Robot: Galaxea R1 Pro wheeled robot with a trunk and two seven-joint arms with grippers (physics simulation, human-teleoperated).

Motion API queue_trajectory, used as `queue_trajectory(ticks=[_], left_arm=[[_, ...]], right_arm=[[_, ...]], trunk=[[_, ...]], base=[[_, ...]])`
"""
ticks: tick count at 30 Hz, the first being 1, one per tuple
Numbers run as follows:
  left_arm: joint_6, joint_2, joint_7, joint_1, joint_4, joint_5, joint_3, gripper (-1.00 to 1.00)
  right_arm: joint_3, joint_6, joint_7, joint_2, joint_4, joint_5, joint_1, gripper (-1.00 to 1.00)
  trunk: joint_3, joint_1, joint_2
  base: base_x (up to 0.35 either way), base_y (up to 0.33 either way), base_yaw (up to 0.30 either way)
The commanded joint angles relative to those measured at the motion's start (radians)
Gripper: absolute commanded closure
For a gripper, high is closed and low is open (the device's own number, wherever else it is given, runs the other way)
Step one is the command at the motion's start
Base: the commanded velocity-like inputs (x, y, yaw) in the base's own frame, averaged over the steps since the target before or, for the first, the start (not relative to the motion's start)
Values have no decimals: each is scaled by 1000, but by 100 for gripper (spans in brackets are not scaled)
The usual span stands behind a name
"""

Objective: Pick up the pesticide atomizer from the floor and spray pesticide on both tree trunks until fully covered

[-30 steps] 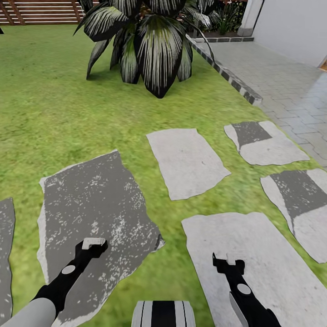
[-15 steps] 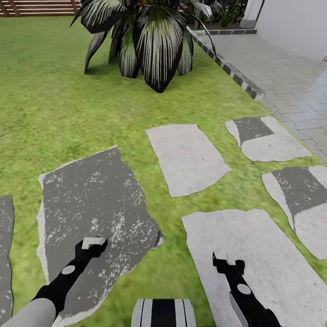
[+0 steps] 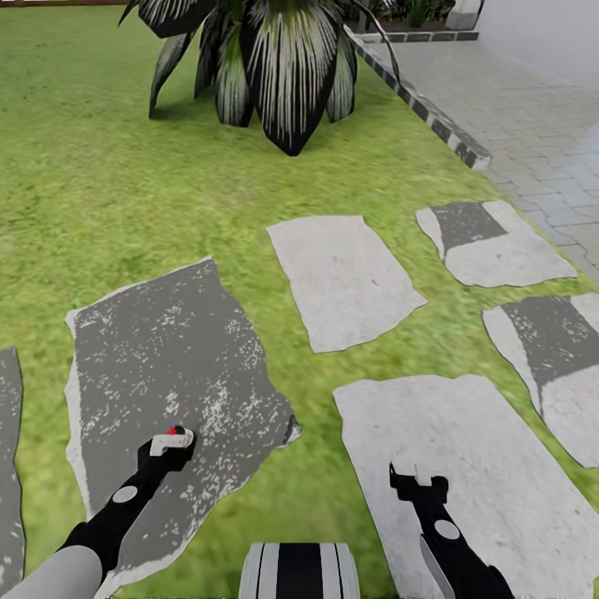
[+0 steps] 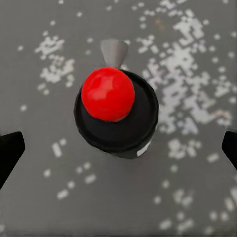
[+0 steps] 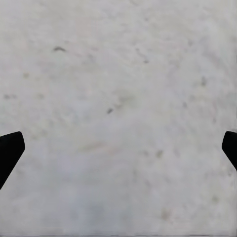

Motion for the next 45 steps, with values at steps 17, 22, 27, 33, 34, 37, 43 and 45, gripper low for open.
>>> queue_trajectory(ticks=[17,22,27,33,34,37,43,45], left_arm=[[0,-1,0,0,11,-1,0,-100],[0,-2,0,0,10,0,0,-100],[0,-2,0,0,7,0,0,-100],[0,-2,0,0,6,0,0,-100],[0,-2,0,0,6,0,0,-100],[0,-2,0,0,5,0,0,-100],[0,-2,0,0,3,0,0,-100],[0,-2,0,1,3,0,0,-100]], right_arm=[[0,0,0,0,-1,0,0,-100],[0,0,0,0,-1,0,0,-100],[0,0,0,0,-1,0,0,-100],[0,0,0,0,-2,0,1,-100],[0,0,0,0,-2,0,0,-100],[0,0,0,0,-2,0,0,-100],[0,0,0,0,0,0,0,-100],[0,0,0,0,0,0,0,-100]], trunk=[[-14,1,-1],[-14,1,-1],[-14,1,-1],[-14,1,-1],[-14,1,-1],[-14,1,-1],[-14,1,-1],[-14,1,-1]], base=[[0,0,0],[50,6,0],[41,14,0],[6,2,0],[7,0,0],[86,0,0],[42,0,0],[7,0,0]])
